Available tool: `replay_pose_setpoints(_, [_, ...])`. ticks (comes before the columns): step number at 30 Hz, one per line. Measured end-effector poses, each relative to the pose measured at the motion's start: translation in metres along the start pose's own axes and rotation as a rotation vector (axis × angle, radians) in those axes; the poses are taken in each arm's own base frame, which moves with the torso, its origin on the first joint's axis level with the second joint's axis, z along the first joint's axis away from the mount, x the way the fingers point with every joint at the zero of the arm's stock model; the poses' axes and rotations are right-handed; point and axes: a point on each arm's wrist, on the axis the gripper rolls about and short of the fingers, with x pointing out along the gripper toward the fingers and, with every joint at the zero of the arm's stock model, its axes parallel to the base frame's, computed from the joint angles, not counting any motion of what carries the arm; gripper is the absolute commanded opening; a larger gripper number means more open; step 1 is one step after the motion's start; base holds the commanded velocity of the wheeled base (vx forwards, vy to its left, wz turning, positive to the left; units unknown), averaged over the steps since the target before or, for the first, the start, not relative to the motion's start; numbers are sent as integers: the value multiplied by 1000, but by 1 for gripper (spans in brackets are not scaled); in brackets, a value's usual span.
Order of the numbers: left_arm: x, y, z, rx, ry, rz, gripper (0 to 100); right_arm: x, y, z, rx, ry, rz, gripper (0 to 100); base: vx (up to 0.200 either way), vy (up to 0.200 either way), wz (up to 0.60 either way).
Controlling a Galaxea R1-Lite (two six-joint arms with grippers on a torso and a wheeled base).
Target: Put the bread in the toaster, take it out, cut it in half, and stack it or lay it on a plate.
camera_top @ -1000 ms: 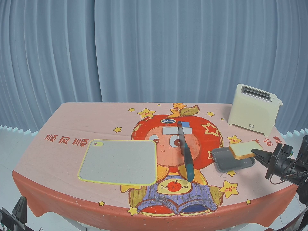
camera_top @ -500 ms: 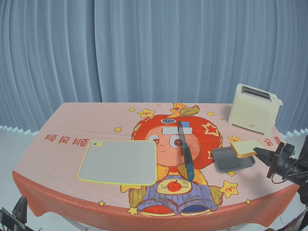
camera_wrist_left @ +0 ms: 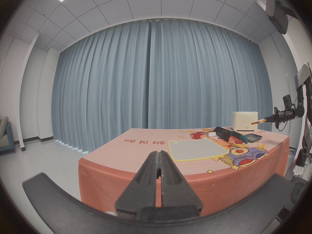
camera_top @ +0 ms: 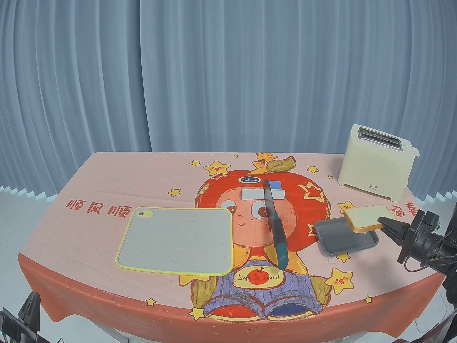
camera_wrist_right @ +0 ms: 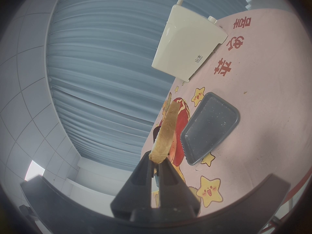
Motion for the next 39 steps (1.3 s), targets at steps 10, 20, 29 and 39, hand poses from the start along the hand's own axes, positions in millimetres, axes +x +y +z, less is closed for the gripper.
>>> replay_pose_setpoints(10, [0,0,0,0,0,0,0,0,1,-1,-5,1,3,0,0,0,0])
replay_pose_setpoints(20, [0,0,0,0,0,0,0,-6,9,0,-73,-19,54,0,0,0,0])
replay_pose_setpoints(29, [0,0,0,0,0,0,0,-7,12,0,-249,-32,77,0,0,0,0])
replay_pose_setpoints(39, [0,0,0,0,0,0,0,-3,10,-2,-335,-10,68,0,0,0,0])
